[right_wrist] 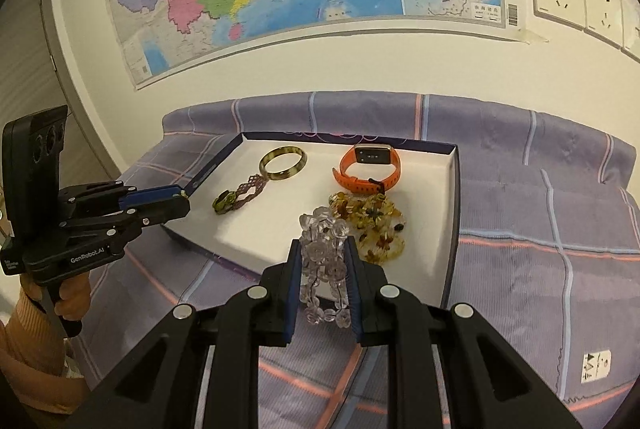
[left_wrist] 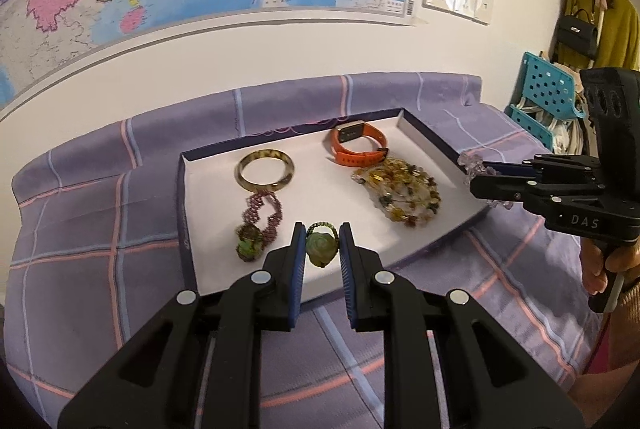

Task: Organize jewelry
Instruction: 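Lower the gold ring and crystal bracelet into the tray and open both grippers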

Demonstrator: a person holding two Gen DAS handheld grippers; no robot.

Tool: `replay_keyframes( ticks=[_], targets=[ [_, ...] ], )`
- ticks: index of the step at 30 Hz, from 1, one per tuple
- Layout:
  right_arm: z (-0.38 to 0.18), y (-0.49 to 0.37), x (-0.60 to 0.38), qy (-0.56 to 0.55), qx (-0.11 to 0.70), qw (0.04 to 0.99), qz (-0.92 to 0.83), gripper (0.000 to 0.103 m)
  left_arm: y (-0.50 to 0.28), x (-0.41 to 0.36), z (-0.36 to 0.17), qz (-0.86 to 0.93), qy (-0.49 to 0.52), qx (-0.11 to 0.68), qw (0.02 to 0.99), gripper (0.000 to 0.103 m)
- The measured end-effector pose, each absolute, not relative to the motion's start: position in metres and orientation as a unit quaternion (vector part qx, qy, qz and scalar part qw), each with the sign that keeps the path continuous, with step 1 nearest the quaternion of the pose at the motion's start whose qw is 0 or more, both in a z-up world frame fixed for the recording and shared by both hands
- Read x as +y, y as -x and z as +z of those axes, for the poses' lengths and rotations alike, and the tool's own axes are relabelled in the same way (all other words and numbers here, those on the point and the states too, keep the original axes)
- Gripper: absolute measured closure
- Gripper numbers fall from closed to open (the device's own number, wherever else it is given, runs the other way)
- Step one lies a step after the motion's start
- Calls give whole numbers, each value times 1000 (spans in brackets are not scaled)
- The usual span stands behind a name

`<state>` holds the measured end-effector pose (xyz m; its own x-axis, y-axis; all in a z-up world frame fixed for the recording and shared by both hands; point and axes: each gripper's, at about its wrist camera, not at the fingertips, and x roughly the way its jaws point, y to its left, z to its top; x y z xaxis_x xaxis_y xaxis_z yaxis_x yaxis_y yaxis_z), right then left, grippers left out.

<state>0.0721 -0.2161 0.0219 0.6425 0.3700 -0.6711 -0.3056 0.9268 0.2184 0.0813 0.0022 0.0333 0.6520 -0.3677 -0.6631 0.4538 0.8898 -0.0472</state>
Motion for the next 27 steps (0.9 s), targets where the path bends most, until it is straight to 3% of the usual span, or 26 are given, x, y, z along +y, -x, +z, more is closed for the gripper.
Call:
replay_keyframes(
  ticks=[27],
  targets=[
    [9, -111, -218, -52, 393, 902, 173, 84, -133, 8, 11, -180, -42, 382, 906, 86]
  ],
)
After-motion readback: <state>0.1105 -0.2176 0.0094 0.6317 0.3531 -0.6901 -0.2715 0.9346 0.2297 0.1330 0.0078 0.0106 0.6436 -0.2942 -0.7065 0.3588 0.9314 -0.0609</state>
